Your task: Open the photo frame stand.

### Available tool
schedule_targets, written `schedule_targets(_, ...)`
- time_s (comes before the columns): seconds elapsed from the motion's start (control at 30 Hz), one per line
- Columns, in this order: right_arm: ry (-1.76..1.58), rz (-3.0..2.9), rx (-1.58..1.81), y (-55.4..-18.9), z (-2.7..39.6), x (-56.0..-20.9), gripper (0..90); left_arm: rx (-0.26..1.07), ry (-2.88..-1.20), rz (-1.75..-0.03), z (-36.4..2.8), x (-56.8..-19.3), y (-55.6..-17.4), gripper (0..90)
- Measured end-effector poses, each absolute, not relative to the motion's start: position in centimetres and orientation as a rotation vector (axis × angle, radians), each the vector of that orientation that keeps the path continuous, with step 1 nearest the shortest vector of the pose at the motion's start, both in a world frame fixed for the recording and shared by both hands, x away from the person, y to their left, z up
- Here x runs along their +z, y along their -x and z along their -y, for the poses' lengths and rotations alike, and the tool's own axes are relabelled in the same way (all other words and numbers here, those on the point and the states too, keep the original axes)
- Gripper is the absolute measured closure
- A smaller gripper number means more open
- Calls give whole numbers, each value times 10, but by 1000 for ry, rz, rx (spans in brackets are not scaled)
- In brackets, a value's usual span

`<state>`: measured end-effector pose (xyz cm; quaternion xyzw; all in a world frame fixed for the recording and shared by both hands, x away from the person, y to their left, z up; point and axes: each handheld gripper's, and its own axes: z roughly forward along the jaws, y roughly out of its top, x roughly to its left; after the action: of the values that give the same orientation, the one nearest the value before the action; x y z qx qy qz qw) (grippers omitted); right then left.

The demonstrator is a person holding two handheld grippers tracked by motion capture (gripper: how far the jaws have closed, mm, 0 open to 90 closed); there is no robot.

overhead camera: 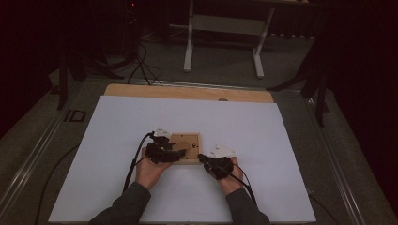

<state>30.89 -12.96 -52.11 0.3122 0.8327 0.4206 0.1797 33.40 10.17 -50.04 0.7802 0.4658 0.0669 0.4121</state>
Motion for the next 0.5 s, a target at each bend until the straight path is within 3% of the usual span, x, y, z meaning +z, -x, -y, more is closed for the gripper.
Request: schedule_targets(0.5, -881, -2353, 1185, -309, 129, -521, 896, 45, -1907, -1226, -108, -500, -342, 472)
